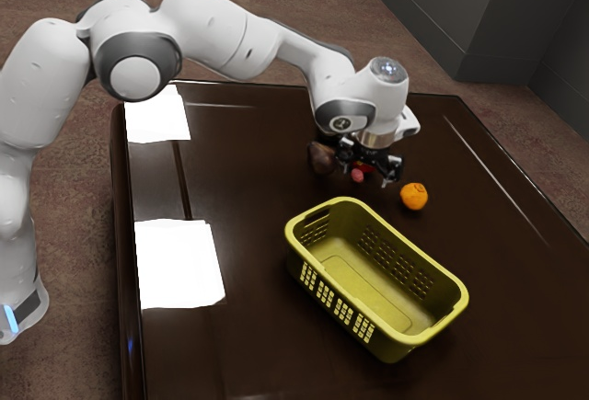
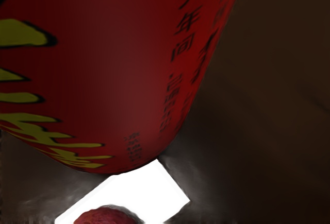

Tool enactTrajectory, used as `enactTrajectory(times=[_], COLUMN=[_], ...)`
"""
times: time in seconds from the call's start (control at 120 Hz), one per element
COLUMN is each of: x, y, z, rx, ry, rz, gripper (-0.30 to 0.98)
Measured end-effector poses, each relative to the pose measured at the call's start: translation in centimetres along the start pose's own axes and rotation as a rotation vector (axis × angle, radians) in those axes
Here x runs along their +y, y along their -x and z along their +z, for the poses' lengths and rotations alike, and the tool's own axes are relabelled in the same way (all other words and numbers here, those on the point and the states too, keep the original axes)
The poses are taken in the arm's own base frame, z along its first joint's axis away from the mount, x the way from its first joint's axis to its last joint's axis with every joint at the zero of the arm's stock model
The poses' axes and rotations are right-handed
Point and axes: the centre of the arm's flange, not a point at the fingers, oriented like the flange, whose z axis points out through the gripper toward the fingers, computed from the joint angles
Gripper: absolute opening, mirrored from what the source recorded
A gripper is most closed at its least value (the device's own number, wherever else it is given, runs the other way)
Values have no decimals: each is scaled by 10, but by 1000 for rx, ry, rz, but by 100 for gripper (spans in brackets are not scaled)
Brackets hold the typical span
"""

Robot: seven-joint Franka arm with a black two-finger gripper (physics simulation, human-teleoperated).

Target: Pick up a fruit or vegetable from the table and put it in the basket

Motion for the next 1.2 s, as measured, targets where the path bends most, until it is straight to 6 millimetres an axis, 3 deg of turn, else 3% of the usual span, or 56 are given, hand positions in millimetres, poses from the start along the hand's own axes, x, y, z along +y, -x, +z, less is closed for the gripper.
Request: enactTrajectory(times=[0.325,0.592,0.733,0.783,0.833,0.883,0.925,0.967,1.025,1.075,1.108,1.167,1.2], x=[-2,3,5,10,23,41,53,64,76,79,79,76,75], y=[-2,-3,-5,-1,12,43,85,138,208,247,256,255,253], z=[13,4,-4,-16,-45,-101,-149,-173,-171,-155,-144,-131,-125], rx=[-12,-13,-18,-15,-8,12,17,-2,-62,-118,-145,-172,-182], ry=[7,24,24,31,54,100,135,148,129,98,77,54,46], rz=[-3,-2,-3,5,31,85,151,233,333,377,382,365,358], gripper=[65,21,16,16,15,16,16,17,15,14,14,14,24])
